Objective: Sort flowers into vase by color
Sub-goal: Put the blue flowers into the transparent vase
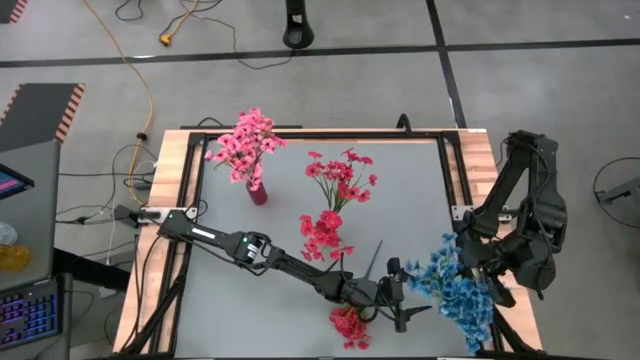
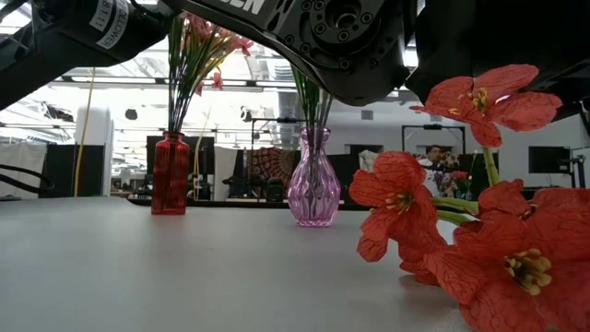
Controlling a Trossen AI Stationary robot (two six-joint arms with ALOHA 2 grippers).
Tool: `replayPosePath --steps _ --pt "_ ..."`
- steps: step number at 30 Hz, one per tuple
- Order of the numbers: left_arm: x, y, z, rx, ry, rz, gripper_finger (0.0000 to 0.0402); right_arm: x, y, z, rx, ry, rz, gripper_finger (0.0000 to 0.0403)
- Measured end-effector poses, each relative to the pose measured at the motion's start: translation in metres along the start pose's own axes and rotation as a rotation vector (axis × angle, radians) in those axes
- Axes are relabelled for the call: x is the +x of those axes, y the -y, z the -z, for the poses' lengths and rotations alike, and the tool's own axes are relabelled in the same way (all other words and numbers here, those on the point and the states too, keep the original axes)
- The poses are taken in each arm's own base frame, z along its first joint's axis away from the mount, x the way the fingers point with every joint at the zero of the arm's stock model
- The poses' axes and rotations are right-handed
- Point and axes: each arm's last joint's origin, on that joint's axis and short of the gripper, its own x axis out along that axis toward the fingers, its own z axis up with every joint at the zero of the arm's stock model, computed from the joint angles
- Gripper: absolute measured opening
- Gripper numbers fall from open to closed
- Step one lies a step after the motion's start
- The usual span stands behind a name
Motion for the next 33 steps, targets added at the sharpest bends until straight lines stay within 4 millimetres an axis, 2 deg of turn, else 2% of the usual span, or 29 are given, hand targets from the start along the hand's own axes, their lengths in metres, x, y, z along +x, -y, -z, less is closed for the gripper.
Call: replayPosePath --steps 11,22,28,33 --pt "-0.001 0.002 0.0 0.029 0.0 -0.003 0.0297 -0.035 0.004 -0.013 -0.019 -0.018 0.046 0.0282" --pt "-0.013 0.031 0.0 0.094 -0.003 -0.026 0.0297 -0.051 0.012 -0.021 -0.051 0.124 0.166 0.0282" --pt "-0.021 0.048 -0.018 0.199 -0.05 -0.095 0.0297 -0.051 0.013 -0.024 -0.087 0.215 0.212 0.0282" --pt "-0.03 0.057 -0.033 0.246 -0.183 -0.158 0.0297 -0.051 0.014 -0.025 -0.09 0.26 0.234 0.0282"
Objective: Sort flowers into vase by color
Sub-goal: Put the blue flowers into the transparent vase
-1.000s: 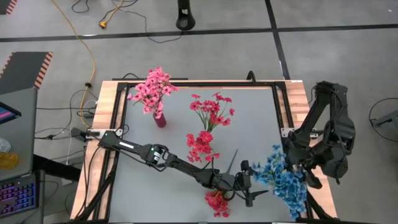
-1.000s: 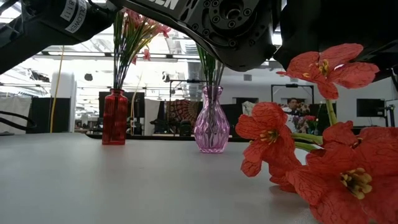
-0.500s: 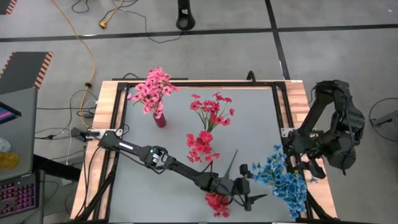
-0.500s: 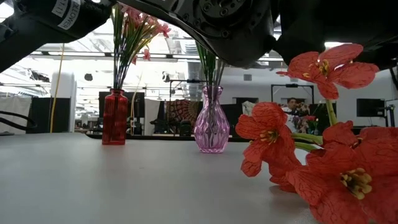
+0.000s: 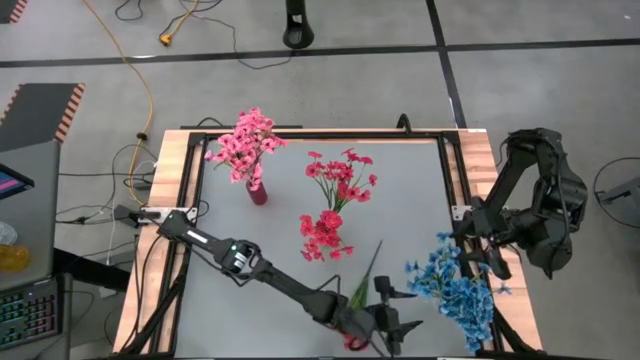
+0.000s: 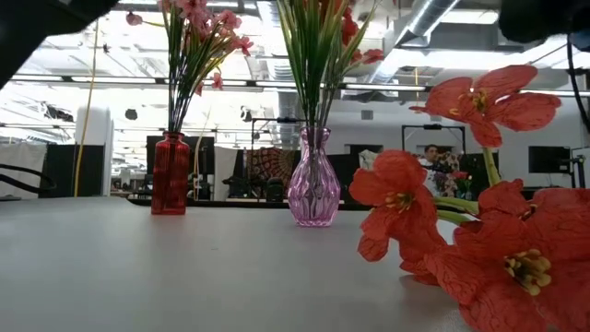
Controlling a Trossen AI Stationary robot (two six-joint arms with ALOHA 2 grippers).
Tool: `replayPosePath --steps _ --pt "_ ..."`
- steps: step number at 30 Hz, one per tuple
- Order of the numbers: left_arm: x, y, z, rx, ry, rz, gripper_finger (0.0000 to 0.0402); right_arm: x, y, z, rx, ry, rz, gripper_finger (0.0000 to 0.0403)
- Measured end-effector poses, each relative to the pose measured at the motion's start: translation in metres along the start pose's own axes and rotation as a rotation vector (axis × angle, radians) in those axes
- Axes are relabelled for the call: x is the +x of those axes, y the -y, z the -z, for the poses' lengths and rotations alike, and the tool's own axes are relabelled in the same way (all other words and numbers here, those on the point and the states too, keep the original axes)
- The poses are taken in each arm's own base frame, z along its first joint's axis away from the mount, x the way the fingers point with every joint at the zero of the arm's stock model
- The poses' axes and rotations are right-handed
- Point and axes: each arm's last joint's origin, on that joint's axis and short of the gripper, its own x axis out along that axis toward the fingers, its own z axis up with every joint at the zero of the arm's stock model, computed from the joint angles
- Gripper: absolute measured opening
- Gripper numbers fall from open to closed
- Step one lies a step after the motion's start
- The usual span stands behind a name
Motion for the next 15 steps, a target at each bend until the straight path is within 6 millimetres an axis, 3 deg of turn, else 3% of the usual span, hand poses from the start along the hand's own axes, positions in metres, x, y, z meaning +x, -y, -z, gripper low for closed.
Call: replayPosePath --steps 8,15 --pt "-0.019 -0.016 -0.021 -0.105 -0.264 -0.101 0.0297 0.0 0.0 -0.001 -0.001 0.025 0.014 0.0282" --pt "-0.034 -0.024 -0.005 -0.243 -0.518 -0.117 0.0297 0.0 -0.001 -0.001 0.002 0.038 0.017 0.0282"
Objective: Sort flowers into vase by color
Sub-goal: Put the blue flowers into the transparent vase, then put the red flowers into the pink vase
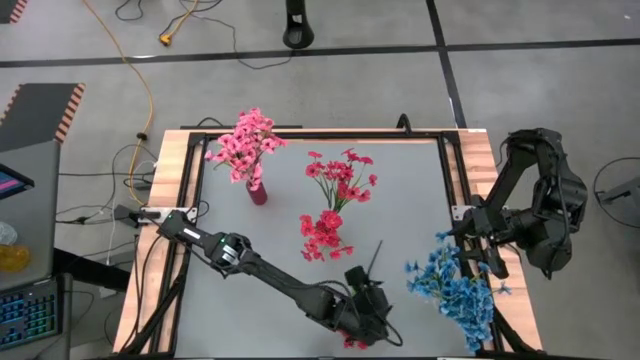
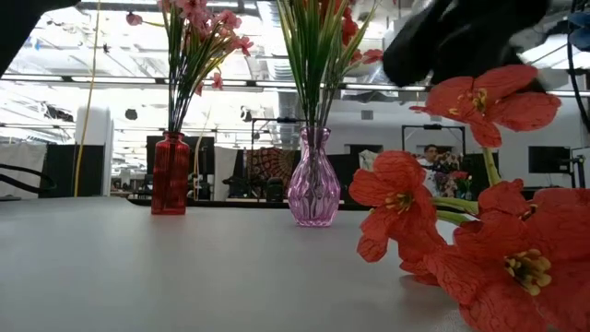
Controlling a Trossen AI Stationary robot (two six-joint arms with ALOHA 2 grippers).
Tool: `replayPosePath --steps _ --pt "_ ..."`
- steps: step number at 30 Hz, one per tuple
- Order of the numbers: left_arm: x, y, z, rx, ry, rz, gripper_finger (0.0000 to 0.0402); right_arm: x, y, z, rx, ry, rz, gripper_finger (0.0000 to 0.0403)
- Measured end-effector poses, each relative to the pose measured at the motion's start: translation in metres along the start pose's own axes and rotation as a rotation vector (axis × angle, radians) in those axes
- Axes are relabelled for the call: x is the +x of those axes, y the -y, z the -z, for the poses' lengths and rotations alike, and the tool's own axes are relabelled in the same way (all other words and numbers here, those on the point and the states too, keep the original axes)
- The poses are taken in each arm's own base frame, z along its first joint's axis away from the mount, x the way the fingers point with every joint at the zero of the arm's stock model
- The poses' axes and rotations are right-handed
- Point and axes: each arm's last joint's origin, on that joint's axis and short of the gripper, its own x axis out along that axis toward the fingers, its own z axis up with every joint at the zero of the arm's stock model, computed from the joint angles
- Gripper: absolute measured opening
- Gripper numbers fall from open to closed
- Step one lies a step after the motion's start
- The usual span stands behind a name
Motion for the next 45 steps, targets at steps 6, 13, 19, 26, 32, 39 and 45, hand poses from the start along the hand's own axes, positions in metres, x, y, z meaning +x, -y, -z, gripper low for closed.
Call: replayPosePath --steps 6,13,19,26,32,39,45 --pt "0.0 -0.01 0.013 -0.086 -0.12 -0.071 0.0297 0.0 -0.003 -0.002 -0.007 0.028 -0.016 0.0282" --pt "0.011 -0.02 0.016 -0.18 -0.191 -0.077 0.0297 0.002 -0.005 -0.005 -0.055 0.131 0.05 0.0282" --pt "0.027 -0.028 0.025 -0.2 -0.241 -0.09 0.0297 0.011 -0.011 -0.006 -0.062 0.165 0.121 0.0282" --pt "0.039 -0.035 0.032 -0.259 -0.31 -0.088 0.0263 0.032 -0.019 -0.012 -0.148 0.148 0.245 0.0282" --pt "0.038 -0.035 0.033 -0.261 -0.32 -0.082 0.019 0.049 -0.019 -0.018 -0.165 0.117 0.339 0.0282" --pt "0.038 -0.036 0.034 -0.249 -0.347 -0.088 0.0108 0.06 -0.016 -0.023 -0.133 0.068 0.377 0.0282" --pt "0.038 -0.036 0.035 -0.217 -0.355 -0.084 0.0049 0.064 -0.011 -0.026 -0.105 0.039 0.387 0.0282"
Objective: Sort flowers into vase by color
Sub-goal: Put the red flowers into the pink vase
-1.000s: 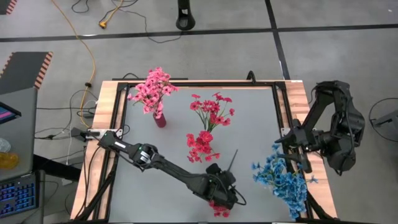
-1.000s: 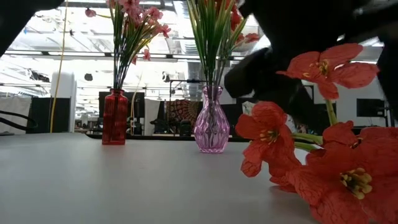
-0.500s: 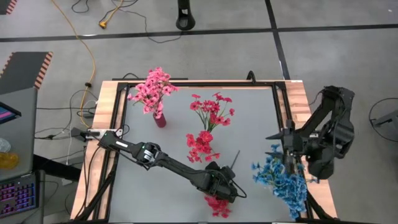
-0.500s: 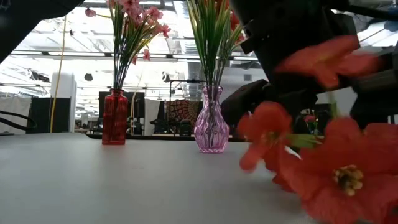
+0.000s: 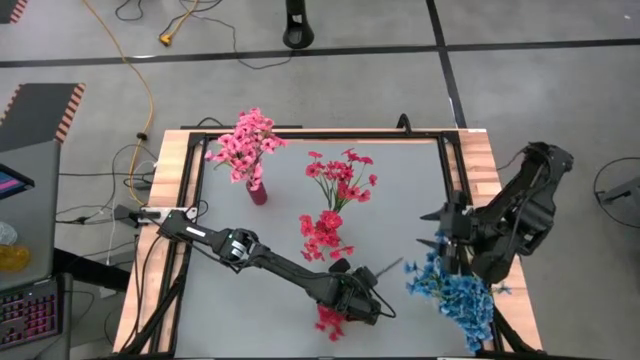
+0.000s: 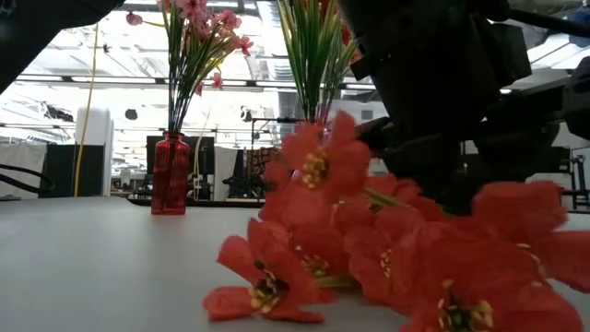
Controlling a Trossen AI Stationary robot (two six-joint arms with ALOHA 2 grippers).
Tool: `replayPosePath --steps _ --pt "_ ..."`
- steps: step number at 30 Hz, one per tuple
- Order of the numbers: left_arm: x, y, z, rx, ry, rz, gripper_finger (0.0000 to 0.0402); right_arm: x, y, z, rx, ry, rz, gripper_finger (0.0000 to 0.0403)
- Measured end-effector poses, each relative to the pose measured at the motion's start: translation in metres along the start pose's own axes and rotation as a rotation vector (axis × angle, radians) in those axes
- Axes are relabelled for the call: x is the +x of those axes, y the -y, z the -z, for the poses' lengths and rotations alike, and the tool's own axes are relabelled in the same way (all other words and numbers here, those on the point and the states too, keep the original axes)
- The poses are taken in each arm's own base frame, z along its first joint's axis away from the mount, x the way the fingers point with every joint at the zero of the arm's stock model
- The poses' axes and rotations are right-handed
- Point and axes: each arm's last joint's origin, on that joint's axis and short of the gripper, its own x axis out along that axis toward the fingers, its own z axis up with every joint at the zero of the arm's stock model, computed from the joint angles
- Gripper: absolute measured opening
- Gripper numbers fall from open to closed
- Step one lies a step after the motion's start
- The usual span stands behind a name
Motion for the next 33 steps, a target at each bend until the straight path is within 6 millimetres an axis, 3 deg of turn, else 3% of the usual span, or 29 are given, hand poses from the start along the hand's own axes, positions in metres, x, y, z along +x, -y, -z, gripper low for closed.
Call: replayPosePath --steps 5,9,24,33 --pt "-0.005 0.002 0.0 0.033 -0.011 0.016 0.0008 0.003 0.002 -0.001 0.012 -0.016 0.005 0.0282" --pt "-0.017 0.003 0.0 0.08 -0.034 0.031 0.0006 0.004 0.001 -0.003 0.017 -0.031 -0.012 0.0282" --pt "-0.134 0.004 -0.012 0.24 0.003 0.043 0.0006 0.013 0.0 -0.017 -0.006 0.015 -0.042 0.0282" --pt "-0.189 -0.003 -0.022 0.233 0.016 0.128 0.0006 0.017 0.003 -0.022 -0.012 0.03 -0.024 0.0282"
